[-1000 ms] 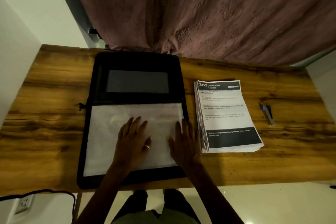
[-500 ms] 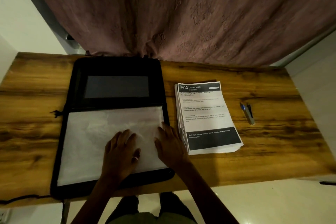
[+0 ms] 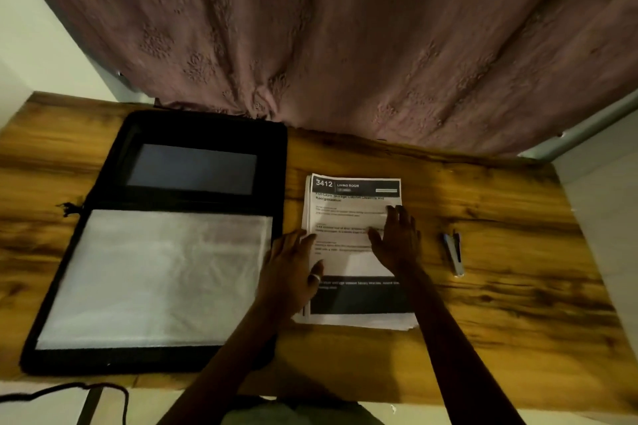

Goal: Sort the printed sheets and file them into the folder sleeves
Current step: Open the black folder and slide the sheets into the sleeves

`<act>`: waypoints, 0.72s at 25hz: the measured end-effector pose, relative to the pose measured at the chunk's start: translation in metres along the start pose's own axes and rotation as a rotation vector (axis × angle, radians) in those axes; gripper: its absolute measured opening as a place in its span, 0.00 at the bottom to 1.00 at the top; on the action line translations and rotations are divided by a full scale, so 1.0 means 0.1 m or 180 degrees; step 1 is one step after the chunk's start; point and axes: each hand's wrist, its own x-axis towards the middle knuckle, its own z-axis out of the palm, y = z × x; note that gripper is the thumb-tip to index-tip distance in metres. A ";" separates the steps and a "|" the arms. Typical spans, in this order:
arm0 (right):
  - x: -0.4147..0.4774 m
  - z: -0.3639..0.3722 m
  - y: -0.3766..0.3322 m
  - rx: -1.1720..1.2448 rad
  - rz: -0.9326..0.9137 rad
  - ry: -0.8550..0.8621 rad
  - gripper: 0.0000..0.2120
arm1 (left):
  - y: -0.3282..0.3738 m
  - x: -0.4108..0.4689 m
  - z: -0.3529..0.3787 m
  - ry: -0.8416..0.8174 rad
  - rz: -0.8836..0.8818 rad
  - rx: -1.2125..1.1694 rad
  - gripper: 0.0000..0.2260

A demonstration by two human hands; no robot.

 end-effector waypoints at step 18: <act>0.83 -0.01 -0.57 -0.0221 -0.1794 -0.0610 0.38 | -0.01 0.84 0.26 0.0485 -0.0689 -0.0376 0.33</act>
